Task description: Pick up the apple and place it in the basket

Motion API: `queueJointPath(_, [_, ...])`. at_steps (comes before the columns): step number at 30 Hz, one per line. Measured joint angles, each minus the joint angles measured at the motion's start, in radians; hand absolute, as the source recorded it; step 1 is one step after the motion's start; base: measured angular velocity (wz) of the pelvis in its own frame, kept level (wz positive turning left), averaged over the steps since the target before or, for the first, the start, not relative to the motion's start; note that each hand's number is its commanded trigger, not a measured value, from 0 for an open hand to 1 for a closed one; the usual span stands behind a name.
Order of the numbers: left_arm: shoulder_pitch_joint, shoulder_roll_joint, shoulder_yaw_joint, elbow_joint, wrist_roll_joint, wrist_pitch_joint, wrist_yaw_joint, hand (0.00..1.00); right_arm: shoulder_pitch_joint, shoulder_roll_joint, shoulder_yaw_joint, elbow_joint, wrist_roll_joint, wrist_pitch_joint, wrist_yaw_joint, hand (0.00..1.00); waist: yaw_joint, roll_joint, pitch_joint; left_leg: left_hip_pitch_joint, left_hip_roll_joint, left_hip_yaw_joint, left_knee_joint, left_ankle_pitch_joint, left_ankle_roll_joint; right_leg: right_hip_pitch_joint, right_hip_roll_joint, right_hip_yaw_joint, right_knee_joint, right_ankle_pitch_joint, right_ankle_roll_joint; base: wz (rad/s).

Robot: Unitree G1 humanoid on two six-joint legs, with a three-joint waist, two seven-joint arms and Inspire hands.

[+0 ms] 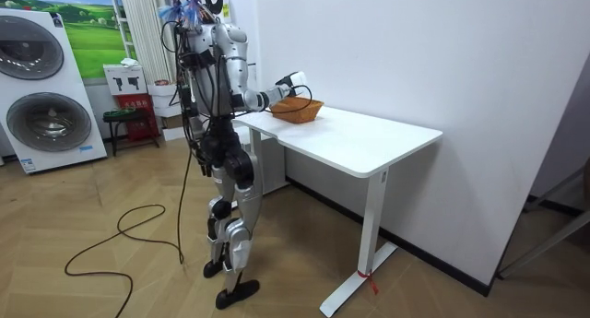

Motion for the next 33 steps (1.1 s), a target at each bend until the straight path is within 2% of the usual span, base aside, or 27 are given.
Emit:
queueJointPath(5, [-0.004, 0.001, -0.010, -0.002, -0.002, 0.004, 0.000, 0.00, -0.021, 0.000, 0.011, 0.000, 0.001, 0.006, 0.027, 0.00, 0.014, -0.002, 0.0016, 0.002, 0.000, 0.000, -0.002, 0.000, 0.000, 0.005, -0.001, -0.004, 0.000, 0.000, 0.000, 0.01])
queueJointPath(6, [-0.004, 0.000, -0.020, -0.001, -0.002, 0.006, 0.001, 0.00, -0.021, 0.001, 0.012, 0.000, 0.001, 0.006, 0.028, 0.00, 0.017, 0.000, 0.0050, 0.005, 0.000, -0.001, -0.002, 0.000, 0.000, 0.010, -0.001, -0.005, -0.001, 0.000, 0.000, 0.00])
queueJointPath(7, [-0.004, 0.000, -0.022, 0.000, -0.002, 0.008, 0.001, 0.00, -0.021, 0.001, 0.012, 0.000, 0.001, 0.006, 0.029, 0.00, 0.019, 0.000, 0.0051, 0.006, 0.000, 0.000, -0.002, 0.000, 0.000, 0.011, -0.001, -0.006, -0.001, 0.000, 0.000, 0.03])
queueJointPath(13, [-0.003, 0.000, -0.022, 0.000, -0.008, 0.015, 0.001, 0.00, -0.021, -0.001, 0.012, 0.001, 0.001, 0.006, 0.039, 0.00, 0.019, 0.001, 0.0073, 0.003, 0.000, 0.000, -0.001, 0.000, 0.000, 0.012, -0.001, -0.008, 0.000, 0.000, 0.000, 0.01])
queueJointPath(25, [-0.004, 0.001, -0.022, 0.000, -0.008, 0.021, 0.000, 0.00, -0.021, -0.017, 0.011, 0.004, 0.001, 0.040, 0.039, 0.00, 0.018, 0.001, 0.0072, -0.010, 0.000, 0.001, 0.014, 0.000, 0.000, 0.010, -0.001, -0.010, 0.000, 0.000, 0.000, 0.00])
queueJointPath(33, [-0.004, 0.003, -0.019, -0.005, -0.008, 0.020, -0.001, 0.00, -0.021, -0.032, 0.000, 0.005, 0.000, 0.041, 0.036, 0.00, 0.010, 0.000, 0.0062, -0.011, 0.000, 0.000, 0.017, 0.000, 0.000, 0.011, -0.001, -0.012, 0.002, 0.000, 0.000, 0.00])
